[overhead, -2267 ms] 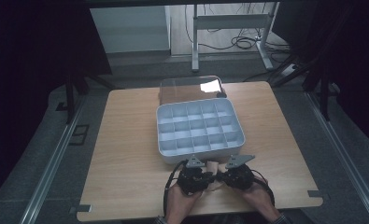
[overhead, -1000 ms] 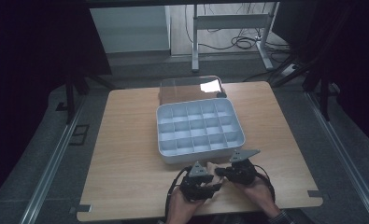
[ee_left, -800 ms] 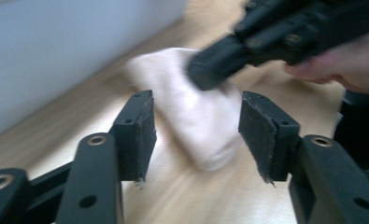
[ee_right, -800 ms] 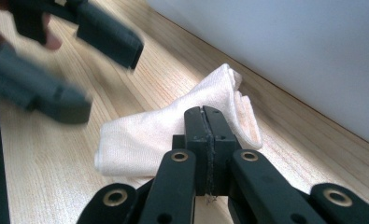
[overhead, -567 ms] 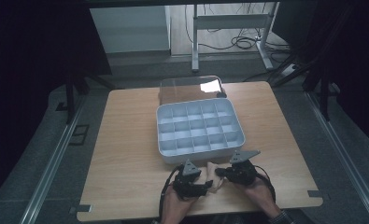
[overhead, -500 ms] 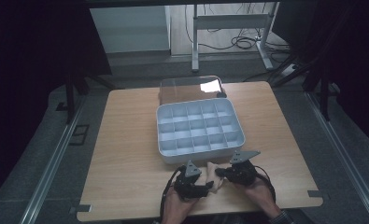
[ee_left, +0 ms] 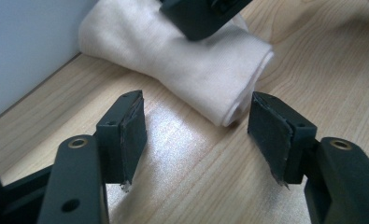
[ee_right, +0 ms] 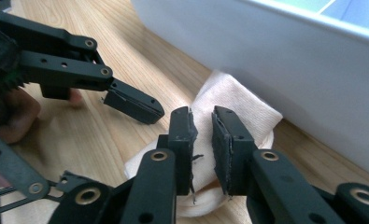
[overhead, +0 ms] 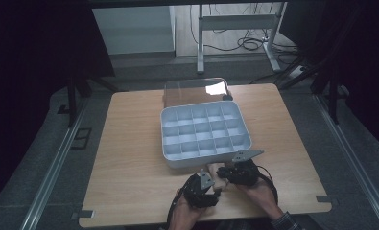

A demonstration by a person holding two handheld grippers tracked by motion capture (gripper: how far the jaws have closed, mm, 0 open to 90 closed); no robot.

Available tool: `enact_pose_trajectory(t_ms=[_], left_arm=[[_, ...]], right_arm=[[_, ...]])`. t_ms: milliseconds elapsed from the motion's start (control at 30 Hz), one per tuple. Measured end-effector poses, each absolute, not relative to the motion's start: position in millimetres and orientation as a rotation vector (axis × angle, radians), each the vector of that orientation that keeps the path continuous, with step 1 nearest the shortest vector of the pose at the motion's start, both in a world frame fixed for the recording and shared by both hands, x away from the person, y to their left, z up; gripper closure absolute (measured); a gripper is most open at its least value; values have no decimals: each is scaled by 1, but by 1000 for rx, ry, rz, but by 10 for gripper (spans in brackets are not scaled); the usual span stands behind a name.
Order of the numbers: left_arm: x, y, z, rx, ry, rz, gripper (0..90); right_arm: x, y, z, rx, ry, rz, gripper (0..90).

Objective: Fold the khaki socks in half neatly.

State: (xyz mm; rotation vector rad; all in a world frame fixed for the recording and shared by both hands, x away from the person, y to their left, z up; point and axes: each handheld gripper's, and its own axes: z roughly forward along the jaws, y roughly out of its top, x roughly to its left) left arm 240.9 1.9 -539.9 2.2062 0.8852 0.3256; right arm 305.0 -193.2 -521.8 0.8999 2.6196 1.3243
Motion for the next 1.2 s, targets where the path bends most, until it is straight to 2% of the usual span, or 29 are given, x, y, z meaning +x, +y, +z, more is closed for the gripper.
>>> enact_pose_trajectory(t_ms=[200,333,533,867,1200], left_arm=[[243,7,-538,2183,897,249,364],[244,20,-533,2134,921,244,363],[257,27,-534,2123,1006,305,369],[250,-14,-540,2201,908,328,328],[246,15,-529,2162,942,320,335]], right_arm=[[305,-196,-529,895,2627,1283,883],[305,-197,-529,869,2639,1273,887],[306,-197,-526,863,2657,1260,883],[307,-206,-522,892,2649,1229,853],[299,-203,-508,841,2626,1225,745]])
